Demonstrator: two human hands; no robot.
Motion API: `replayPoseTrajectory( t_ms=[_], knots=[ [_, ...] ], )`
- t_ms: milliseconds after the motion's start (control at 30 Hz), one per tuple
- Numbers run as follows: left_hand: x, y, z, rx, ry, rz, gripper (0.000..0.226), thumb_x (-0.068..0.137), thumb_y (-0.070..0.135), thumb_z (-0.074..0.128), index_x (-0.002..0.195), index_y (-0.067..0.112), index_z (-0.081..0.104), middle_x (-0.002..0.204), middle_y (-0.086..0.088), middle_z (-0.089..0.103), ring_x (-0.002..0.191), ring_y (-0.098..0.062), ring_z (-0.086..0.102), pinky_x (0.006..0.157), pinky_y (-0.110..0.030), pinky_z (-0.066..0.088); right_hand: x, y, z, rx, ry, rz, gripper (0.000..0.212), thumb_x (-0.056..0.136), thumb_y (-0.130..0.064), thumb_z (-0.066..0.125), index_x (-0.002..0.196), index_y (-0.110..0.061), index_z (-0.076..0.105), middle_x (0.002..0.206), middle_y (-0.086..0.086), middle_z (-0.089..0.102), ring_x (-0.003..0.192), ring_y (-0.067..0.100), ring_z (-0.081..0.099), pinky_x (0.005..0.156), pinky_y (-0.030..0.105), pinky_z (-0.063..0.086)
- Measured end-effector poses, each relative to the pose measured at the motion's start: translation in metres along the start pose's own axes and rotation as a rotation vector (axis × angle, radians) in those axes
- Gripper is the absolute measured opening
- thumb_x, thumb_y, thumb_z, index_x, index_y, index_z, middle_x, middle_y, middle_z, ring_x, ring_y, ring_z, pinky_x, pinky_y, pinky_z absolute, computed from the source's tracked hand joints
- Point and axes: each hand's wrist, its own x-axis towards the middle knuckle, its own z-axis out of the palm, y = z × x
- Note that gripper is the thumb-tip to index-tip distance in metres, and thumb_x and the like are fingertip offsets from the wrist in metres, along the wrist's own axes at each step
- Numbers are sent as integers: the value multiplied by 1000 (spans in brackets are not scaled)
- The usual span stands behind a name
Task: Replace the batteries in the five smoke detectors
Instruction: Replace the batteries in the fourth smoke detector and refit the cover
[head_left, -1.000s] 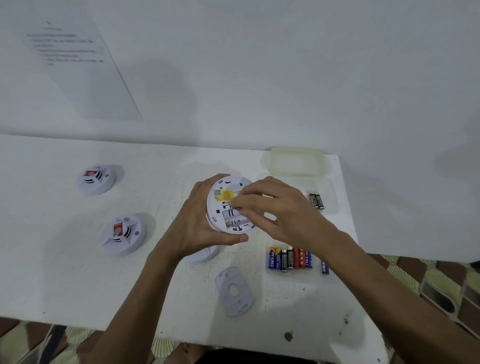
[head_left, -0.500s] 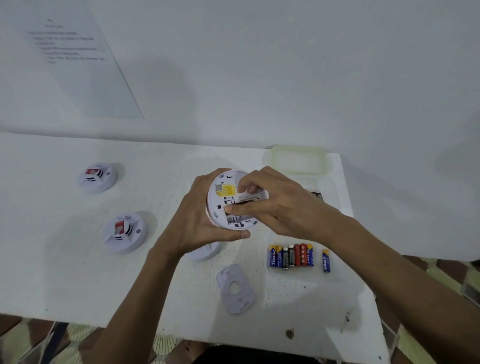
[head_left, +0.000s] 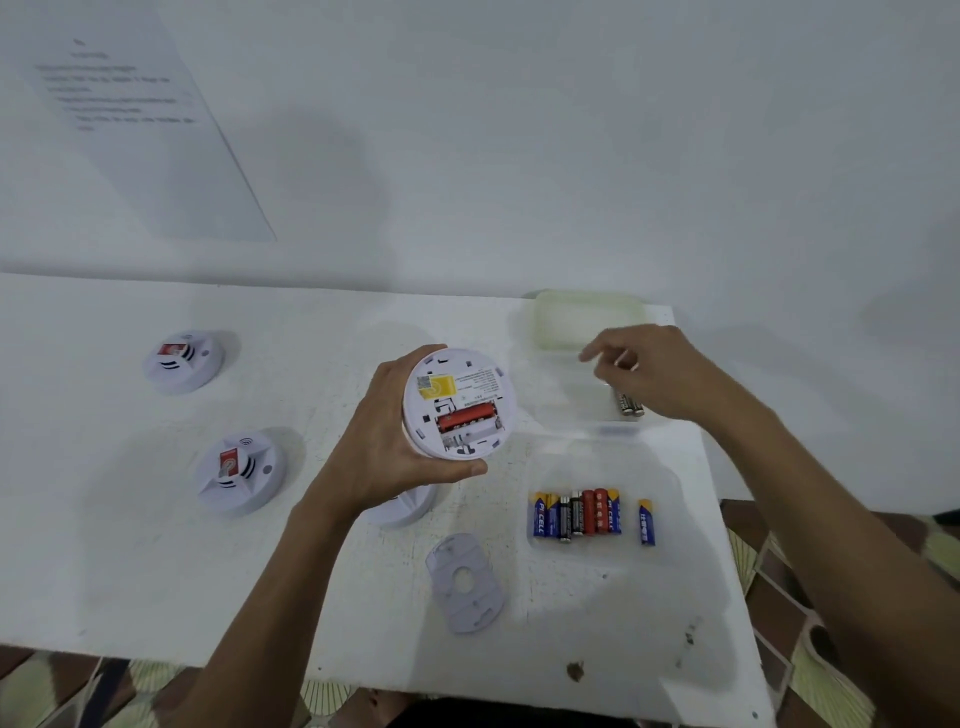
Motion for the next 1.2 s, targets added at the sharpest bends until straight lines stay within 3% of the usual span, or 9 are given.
replayPoseTrajectory(
  t_ms=[133,200,333,600,700,800,900,1133,1200],
  knots=[
    [1,-8,5,19,-4,-62,91,48,54,83,122,64,31,121,42,43,116,7,45,97,-19,44,18,31,10,-252,-292,104,24,93,-9,52,100,-21,71,91,-7,57,78,6,57,65,16,39],
    [0,-15,9,17,-12,-92,90,46,58,80,122,65,31,121,42,42,116,8,45,94,-11,40,26,37,21,-347,-369,115,28,93,-9,48,98,-24,71,104,-6,54,90,10,56,76,21,42],
    [-1,-28,16,41,-29,-152,98,47,65,80,131,50,32,132,25,43,124,-6,43,102,-29,39,37,41,33,-490,-442,146,32,94,-11,45,101,-31,70,134,-2,55,109,23,58,87,29,47],
    [-1,-41,17,26,-59,-192,103,52,69,78,138,33,36,137,12,47,127,-16,44,105,-46,41,42,40,35,-486,-534,171,51,90,3,37,115,-27,69,147,4,45,119,27,53,91,31,45],
    [-1,-42,18,28,-63,-195,101,53,70,76,138,33,36,137,12,46,127,-15,44,105,-47,39,41,41,31,-355,-505,155,49,91,3,35,111,-25,71,138,1,50,100,15,56,78,22,42],
    [-3,-43,18,19,-66,-198,101,54,72,74,138,33,35,139,12,45,128,-15,43,107,-46,38,39,43,27,-165,-400,151,33,94,-8,45,105,-29,69,106,0,65,73,9,55,61,19,39],
    [-2,-45,19,12,-64,-198,101,55,72,75,139,31,36,139,10,46,128,-17,44,106,-47,38,35,46,26,50,-278,158,16,90,-19,63,100,-32,61,91,2,67,70,15,62,60,21,46],
    [0,-43,16,16,-44,-188,99,54,74,73,137,34,36,137,10,48,127,-16,45,106,-47,38,25,42,36,327,-56,148,28,83,-9,72,92,-14,47,85,6,72,67,23,71,58,34,55],
    [-1,-41,14,15,-30,-180,96,54,74,73,135,39,36,135,13,48,126,-14,45,106,-44,39,22,39,36,392,-11,143,30,81,-12,76,84,-9,46,82,6,74,70,21,69,46,21,46]
  ],
)
